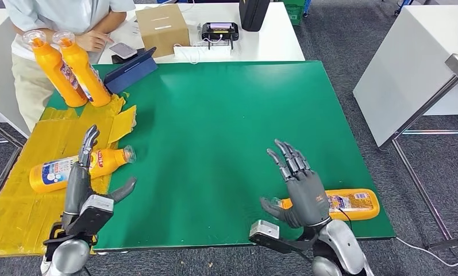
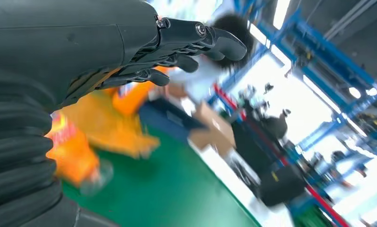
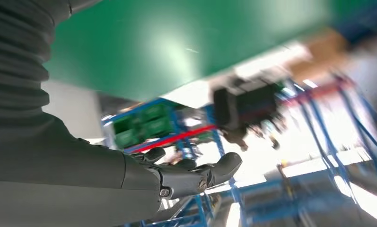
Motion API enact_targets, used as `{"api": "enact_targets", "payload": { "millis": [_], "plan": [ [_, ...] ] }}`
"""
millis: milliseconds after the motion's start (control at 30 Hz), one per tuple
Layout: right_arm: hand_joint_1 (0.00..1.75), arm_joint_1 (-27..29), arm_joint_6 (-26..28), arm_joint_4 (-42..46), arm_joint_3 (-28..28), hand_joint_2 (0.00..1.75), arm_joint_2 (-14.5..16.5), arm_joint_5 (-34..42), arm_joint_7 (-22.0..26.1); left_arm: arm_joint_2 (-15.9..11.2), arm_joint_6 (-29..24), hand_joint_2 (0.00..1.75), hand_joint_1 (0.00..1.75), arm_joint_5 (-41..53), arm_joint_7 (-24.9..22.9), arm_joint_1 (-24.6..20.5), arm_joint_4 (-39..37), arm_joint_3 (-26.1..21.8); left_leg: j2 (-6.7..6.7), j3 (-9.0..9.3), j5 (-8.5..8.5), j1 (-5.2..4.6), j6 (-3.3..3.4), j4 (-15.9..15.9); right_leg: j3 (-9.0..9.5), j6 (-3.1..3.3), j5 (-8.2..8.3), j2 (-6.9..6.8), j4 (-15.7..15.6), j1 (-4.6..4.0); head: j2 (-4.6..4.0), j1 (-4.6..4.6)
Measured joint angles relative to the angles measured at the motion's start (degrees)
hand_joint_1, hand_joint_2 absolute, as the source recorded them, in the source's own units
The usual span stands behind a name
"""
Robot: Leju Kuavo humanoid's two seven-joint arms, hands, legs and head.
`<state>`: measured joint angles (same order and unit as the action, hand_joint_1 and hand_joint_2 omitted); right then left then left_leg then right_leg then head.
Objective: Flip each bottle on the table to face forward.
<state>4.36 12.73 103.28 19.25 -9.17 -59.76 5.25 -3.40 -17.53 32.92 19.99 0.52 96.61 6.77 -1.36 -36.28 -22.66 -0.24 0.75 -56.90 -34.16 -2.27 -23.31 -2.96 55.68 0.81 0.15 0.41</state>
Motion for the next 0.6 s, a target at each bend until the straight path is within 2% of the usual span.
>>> {"api": "enact_targets", "payload": {
  "millis": [233, 467, 600],
  "plan": [
    [0.00, 0.98, -3.42, -3.46, -1.30, 1.75, -5.92, -5.58, -4.45, 1.89, 5.46, 1.75, 0.00, -4.98, 0.60, 2.68, 3.78, -0.27, 0.13, 0.00, -0.04, -0.06, 0.05, -0.01, 0.02, -0.11, -0.05, -0.02, -0.01, 0.07, 0.00, -0.02],
    [0.00, 4.02, -6.80, -7.72, -5.47, 1.75, -12.83, -1.52, -4.93, 3.01, 7.33, 1.75, 0.00, -8.28, 1.88, 4.58, 5.05, 0.95, 0.23, -0.01, -0.07, -0.07, 0.06, -0.01, 0.03, -0.12, -0.06, -0.04, -0.02, 0.07, 0.00, -0.02],
    [0.00, 5.07, -7.67, -10.47, -7.54, 1.75, -15.39, -1.29, -4.75, 3.37, 6.76, 1.75, 0.00, -8.55, 2.03, 4.60, 5.04, 1.90, 0.22, -0.01, -0.09, -0.07, 0.08, -0.01, 0.03, -0.13, -0.06, -0.03, -0.02, 0.07, 0.00, -0.02]
  ]
}}
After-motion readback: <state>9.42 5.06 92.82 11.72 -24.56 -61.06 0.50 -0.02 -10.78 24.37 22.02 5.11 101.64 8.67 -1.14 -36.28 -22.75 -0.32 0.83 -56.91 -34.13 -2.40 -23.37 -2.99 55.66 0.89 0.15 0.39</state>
